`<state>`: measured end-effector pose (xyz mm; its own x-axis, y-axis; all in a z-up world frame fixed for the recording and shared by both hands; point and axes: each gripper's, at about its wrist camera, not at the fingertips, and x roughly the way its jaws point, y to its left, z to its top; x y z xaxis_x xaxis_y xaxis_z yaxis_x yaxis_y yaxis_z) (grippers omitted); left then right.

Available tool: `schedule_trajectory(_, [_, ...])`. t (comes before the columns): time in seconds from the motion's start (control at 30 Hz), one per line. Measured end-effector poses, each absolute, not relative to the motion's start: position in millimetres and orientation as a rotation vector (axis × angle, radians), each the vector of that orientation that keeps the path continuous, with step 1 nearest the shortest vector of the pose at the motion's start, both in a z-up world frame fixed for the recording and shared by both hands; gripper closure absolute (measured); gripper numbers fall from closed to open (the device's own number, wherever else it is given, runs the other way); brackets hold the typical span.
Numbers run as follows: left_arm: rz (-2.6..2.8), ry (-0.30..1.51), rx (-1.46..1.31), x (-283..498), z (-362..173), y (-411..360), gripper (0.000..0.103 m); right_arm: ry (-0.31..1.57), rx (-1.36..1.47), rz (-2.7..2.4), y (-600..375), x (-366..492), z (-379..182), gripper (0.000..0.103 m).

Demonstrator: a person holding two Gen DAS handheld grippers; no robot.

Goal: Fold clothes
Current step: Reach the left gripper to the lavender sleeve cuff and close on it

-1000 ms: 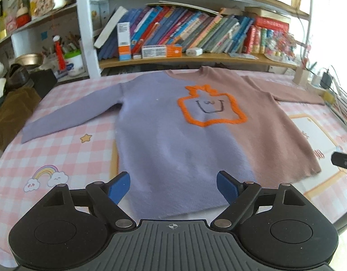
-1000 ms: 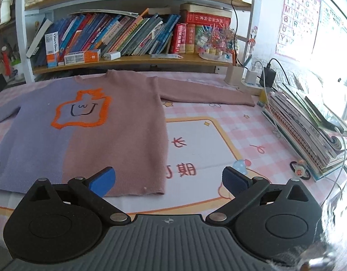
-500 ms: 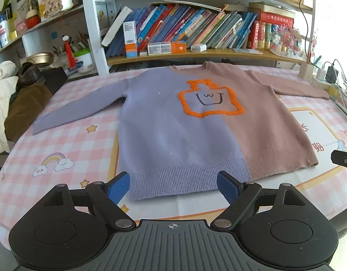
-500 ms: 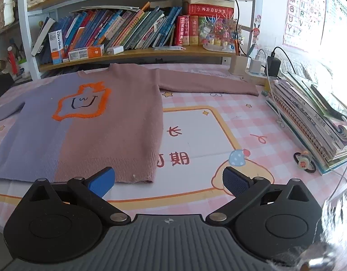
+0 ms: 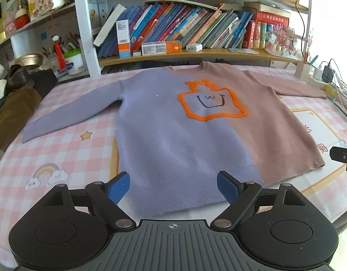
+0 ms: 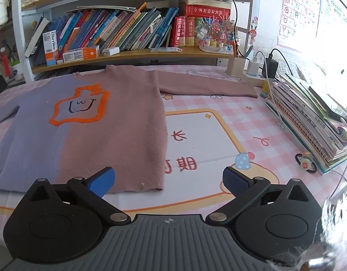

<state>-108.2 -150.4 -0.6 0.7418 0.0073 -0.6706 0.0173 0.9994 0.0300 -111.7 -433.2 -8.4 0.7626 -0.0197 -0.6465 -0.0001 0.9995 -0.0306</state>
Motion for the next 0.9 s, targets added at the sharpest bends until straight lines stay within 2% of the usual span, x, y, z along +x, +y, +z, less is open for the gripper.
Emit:
schedule_trajectory(0.57, [-0.160,0.753,0.040,-47.5,-5.2,-50.8,0.015,0.716,-0.010,-0.160,-326.1,-94.6,-12.3,0.000])
schedule_trajectory(0.9, [-0.053,0.768,-0.108,-23.8,-17.8,27.3,0.015,0.745,-0.045,-0.175,-278.2,-90.1,-16.7,0.000])
